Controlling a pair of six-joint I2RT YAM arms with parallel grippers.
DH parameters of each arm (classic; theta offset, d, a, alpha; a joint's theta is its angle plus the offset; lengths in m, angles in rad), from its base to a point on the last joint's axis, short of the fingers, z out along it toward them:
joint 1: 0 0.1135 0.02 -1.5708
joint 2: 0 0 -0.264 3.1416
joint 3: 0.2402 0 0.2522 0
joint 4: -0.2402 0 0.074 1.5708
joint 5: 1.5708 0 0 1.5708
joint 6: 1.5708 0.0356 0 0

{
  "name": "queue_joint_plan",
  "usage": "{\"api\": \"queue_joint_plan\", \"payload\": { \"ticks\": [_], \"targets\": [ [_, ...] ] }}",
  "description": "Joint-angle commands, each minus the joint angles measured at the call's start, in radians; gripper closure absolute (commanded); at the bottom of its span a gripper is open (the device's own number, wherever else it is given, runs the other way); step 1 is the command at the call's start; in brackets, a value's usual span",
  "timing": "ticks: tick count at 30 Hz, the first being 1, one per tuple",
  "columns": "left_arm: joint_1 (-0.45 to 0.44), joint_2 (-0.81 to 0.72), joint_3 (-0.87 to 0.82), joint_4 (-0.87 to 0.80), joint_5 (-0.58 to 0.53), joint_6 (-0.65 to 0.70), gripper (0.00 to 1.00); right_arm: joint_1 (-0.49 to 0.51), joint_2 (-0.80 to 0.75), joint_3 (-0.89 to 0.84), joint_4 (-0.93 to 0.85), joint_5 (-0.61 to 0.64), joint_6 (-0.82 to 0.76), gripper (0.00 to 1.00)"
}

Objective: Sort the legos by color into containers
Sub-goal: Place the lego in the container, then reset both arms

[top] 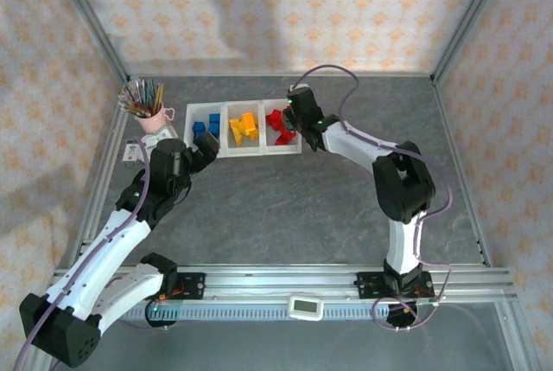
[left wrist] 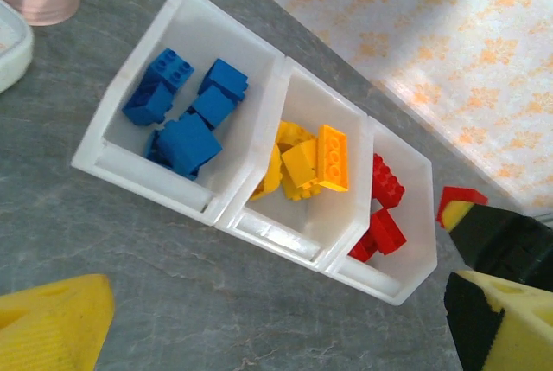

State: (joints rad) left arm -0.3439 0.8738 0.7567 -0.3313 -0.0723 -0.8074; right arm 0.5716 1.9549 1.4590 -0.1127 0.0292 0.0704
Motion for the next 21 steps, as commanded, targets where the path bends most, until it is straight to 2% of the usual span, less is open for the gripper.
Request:
{"api": "queue_joint_plan", "payload": {
  "ticks": [1,4,10,13,15,18,20,21],
  "targets": [
    [0.008,0.011,-0.022,0.102,0.023,0.024,0.01,-0.01,0.043,0.067,-0.007,0.066,0.005,0.65],
    [0.008,0.026,-0.022,0.107,0.017,0.025,0.01,-0.019,0.069,0.1,-0.011,0.048,-0.005,0.6],
    [0.013,0.044,-0.006,0.1,0.009,0.028,0.01,-0.019,0.095,0.188,-0.045,0.0,-0.042,0.36],
    [0.014,0.04,-0.005,0.1,0.0,0.028,0.01,-0.019,0.051,0.164,-0.029,-0.01,-0.039,0.33],
    [0.015,0.036,-0.008,0.103,-0.009,0.029,0.01,-0.019,0.009,0.148,-0.038,0.01,-0.025,0.29],
    [0.023,0.036,0.0,0.08,-0.048,0.048,0.01,-0.027,-0.082,0.087,-0.045,0.087,0.012,0.14],
    [0.031,0.035,0.005,0.053,-0.135,0.075,0.01,-0.048,-0.154,0.009,-0.036,0.147,0.046,0.0],
    [0.041,0.034,0.001,0.041,-0.196,0.089,0.01,-0.064,-0.203,-0.049,-0.017,0.187,0.069,0.0]
  ]
}}
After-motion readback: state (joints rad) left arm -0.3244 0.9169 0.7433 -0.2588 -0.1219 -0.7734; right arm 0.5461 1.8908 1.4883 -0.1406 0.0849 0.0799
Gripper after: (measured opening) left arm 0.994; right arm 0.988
